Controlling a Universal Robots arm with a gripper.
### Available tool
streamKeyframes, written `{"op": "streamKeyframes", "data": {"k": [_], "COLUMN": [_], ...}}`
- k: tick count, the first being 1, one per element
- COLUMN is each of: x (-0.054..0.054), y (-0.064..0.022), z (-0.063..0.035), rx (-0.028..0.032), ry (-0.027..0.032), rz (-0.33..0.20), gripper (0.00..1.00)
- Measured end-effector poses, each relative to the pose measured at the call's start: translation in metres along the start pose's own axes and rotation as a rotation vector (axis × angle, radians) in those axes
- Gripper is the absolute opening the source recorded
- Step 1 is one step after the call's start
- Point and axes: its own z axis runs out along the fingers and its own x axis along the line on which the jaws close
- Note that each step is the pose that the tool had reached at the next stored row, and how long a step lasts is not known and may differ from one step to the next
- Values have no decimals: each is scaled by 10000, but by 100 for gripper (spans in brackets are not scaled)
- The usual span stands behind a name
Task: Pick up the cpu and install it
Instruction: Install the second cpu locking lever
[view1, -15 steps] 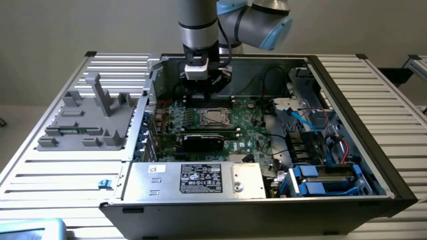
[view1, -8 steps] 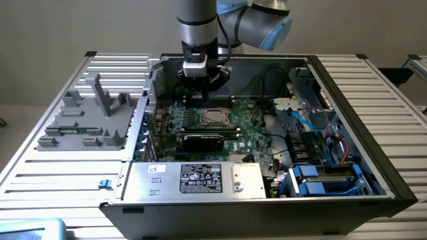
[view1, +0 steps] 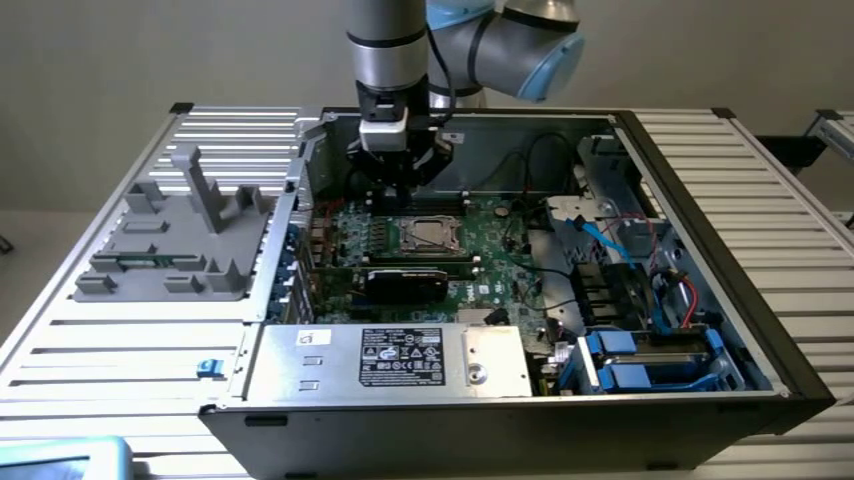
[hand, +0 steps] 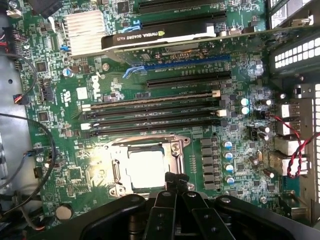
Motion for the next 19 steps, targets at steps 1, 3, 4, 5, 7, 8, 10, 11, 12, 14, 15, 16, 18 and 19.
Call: {"op": "streamKeyframes", "data": {"k": [1,3,4,5,7,8,10,11,12,14,15,16,18,19], "x": [0,0,-1,-3,-8,-8,-8,-7,-7,-5,-3,-1,9,13], "y": [0,0,0,0,0,1,1,0,1,0,-1,-2,-4,-4], "z": [0,0,0,-1,-1,-1,-7,-10,-20,-55,-81,-114,-178,-192], "rx": [-1,-1,-1,-2,-1,-2,-1,0,-8,-22,-25,-27,-34,-36], "ry": [-4,-5,-6,-29,-87,-107,-141,-166,-227,-339,-379,-410,-463,-484], "rz": [0,0,-4,-57,-214,-282,-377,-404,-409,-407,-406,-406,-405,-405], "gripper": [11,11,11,11,11,11,11,11,11,11,11,11,11,11]}}
